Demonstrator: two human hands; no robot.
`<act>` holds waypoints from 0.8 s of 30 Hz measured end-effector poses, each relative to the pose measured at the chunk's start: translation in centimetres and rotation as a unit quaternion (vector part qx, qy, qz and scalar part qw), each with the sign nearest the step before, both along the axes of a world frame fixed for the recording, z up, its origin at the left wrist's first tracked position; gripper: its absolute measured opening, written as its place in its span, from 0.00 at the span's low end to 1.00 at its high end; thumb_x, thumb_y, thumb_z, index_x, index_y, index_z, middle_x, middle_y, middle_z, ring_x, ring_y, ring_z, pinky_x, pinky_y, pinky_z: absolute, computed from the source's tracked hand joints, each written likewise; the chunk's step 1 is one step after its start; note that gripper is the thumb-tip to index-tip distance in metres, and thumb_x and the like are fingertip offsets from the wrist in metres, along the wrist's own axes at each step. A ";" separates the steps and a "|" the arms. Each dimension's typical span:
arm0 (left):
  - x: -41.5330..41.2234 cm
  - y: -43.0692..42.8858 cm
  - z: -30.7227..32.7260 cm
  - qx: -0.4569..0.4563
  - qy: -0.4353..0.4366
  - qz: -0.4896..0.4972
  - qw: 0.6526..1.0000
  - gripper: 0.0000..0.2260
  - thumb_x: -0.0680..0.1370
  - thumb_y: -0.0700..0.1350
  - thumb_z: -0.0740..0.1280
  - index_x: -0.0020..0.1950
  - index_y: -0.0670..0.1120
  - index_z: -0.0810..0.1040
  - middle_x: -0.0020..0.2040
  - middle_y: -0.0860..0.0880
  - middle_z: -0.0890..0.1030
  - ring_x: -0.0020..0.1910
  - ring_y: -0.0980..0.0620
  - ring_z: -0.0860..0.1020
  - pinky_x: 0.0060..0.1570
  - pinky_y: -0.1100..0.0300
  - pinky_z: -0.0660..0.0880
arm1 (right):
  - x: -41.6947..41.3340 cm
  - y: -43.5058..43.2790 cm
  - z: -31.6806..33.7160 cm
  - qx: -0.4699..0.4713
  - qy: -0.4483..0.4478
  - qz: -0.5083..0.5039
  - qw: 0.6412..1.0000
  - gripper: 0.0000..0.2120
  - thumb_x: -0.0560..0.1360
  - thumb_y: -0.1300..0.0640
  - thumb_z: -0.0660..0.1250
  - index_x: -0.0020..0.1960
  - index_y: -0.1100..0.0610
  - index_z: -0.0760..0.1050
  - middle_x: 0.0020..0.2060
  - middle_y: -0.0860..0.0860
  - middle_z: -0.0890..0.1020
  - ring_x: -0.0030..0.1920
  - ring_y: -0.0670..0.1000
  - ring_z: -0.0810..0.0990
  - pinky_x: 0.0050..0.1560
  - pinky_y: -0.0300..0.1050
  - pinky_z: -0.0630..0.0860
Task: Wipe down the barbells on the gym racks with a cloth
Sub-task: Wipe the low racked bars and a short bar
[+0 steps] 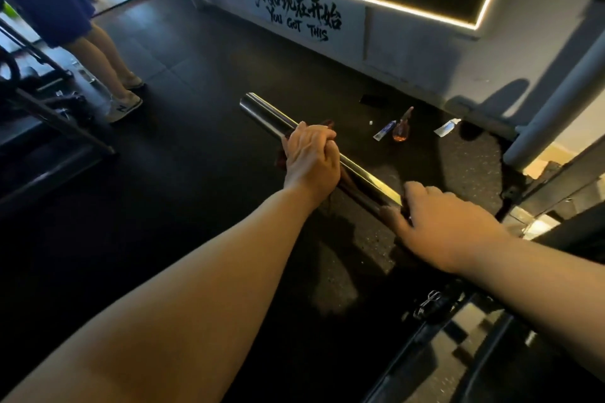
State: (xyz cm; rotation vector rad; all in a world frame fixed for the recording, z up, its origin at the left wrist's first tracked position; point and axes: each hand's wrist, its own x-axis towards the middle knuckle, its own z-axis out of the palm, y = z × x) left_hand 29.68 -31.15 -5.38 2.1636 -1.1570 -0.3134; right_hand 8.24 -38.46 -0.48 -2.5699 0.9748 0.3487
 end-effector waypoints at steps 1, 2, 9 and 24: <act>-1.5 -0.1 0.0 0.001 0.006 -0.003 1.000 0.11 0.85 0.47 0.53 0.63 0.52 0.73 0.70 0.50 0.72 0.79 0.48 0.59 0.80 0.42 0.47 | -0.8 0.2 -0.3 0.031 -0.050 -0.019 0.998 0.22 0.82 0.37 0.56 0.68 0.51 0.68 0.51 0.47 0.76 0.49 0.48 0.78 0.47 0.43 0.77; -3.2 0.1 0.0 -0.002 0.005 -0.020 1.000 0.12 0.85 0.48 0.52 0.63 0.53 0.72 0.70 0.49 0.71 0.79 0.49 0.58 0.80 0.42 0.43 | -1.2 0.3 -0.7 0.055 -0.092 -0.035 0.994 0.20 0.83 0.40 0.58 0.68 0.51 0.69 0.50 0.46 0.76 0.47 0.46 0.77 0.43 0.38 0.73; -7.2 3.0 0.3 0.020 -0.095 -0.218 0.971 0.19 0.85 0.54 0.51 0.75 0.53 0.68 0.76 0.53 0.67 0.80 0.55 0.55 0.78 0.57 0.37 | -1.1 0.4 -1.7 0.072 -0.157 -0.056 0.983 0.07 0.81 0.47 0.61 0.49 0.49 0.72 0.43 0.48 0.77 0.41 0.47 0.76 0.38 0.44 0.71; -16.5 2.6 -2.1 -0.212 0.366 0.059 0.904 0.28 0.84 0.54 0.58 0.76 0.74 0.46 0.75 0.75 0.41 0.75 0.72 0.47 0.75 0.59 0.54 | -1.1 0.5 -1.9 0.108 -0.187 -0.095 0.972 0.17 0.83 0.47 0.58 0.69 0.51 0.71 0.58 0.50 0.77 0.54 0.51 0.77 0.57 0.52 0.77</act>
